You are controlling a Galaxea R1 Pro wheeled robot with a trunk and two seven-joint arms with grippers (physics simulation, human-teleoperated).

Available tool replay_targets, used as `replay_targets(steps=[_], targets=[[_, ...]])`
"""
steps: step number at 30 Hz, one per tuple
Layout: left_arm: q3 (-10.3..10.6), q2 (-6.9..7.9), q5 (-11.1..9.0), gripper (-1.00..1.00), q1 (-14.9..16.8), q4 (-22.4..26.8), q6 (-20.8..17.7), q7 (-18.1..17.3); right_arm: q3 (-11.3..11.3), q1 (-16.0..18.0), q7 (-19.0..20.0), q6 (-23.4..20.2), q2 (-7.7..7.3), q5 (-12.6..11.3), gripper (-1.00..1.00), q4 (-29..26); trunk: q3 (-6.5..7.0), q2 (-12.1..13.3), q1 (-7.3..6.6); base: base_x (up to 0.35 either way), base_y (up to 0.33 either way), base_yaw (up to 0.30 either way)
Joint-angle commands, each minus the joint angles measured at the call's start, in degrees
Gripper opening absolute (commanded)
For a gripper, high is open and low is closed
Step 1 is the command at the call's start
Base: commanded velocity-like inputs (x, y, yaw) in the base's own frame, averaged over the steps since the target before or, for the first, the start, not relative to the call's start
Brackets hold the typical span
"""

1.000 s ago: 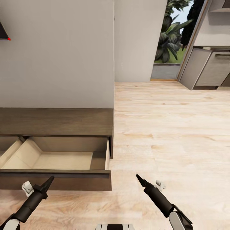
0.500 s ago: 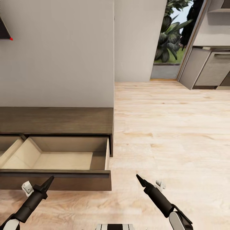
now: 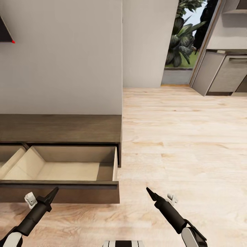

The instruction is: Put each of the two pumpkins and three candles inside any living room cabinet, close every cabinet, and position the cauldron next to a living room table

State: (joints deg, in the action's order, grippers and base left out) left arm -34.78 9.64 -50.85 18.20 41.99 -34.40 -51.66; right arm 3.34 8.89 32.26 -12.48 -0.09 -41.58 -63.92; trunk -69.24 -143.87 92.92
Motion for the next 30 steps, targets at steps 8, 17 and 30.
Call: replay_targets(steps=[8,17,30], targets=[[0.1,0.03,-0.6,-1.00,-1.1,0.1,-0.8,-2.0,0.1,0.0,0.0,0.0,0.00,0.0,1.00,1.1,-0.01,0.0,-0.01,-0.001,0.000,0.000],[0.1,0.09,-0.5,-1.00,-1.1,0.1,-1.0,-2.1,0.1,0.0,0.0,0.0,0.00,0.0,1.00,1.2,-0.01,0.0,-0.01,0.000,0.000,0.000],[0.1,0.11,-0.5,1.00,-1.1,0.1,-0.9,-2.1,0.1,0.0,0.0,0.0,0.00,0.0,1.00,1.3,-0.01,0.0,-0.01,0.000,0.000,0.000]])
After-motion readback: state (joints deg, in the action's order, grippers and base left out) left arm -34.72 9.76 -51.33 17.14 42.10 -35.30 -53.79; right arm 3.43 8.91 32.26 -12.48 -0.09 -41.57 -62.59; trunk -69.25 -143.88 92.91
